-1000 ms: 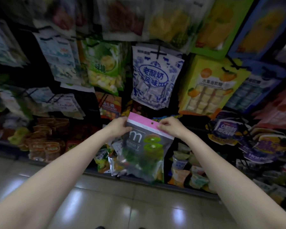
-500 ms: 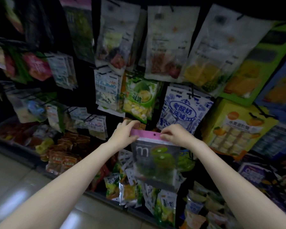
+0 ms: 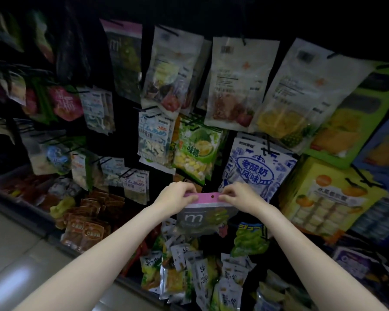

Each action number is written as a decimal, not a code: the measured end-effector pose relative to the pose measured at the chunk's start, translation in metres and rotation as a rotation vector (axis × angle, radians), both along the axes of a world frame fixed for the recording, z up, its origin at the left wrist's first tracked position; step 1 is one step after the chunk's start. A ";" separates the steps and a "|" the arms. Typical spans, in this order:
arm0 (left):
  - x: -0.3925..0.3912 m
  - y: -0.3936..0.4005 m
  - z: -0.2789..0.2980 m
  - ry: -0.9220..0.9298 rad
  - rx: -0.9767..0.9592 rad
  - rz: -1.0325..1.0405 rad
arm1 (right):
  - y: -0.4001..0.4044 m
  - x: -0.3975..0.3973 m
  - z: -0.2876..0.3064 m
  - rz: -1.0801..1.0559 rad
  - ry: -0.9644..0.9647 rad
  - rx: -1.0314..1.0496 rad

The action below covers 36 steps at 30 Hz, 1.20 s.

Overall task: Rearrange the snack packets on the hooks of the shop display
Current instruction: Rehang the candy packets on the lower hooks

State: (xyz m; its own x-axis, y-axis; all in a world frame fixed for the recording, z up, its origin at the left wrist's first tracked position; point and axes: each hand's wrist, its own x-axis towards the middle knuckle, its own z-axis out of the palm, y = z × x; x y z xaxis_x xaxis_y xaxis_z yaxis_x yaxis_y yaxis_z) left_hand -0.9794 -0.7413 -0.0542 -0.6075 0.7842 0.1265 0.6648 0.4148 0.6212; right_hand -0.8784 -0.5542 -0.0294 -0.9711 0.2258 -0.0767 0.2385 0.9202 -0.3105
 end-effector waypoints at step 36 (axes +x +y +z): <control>-0.193 -0.092 -0.056 -0.296 -0.079 -0.073 | -0.107 -0.149 -0.062 -0.175 0.014 -0.362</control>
State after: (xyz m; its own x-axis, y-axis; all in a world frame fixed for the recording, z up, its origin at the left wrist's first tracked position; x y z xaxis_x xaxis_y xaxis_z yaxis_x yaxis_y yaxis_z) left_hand -1.1723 -0.8334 -0.1101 -0.5507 0.8273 -0.1105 0.4892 0.4272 0.7604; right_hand -1.0271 -0.6609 -0.0911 -0.9220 0.3485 -0.1684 0.3751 0.6970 -0.6112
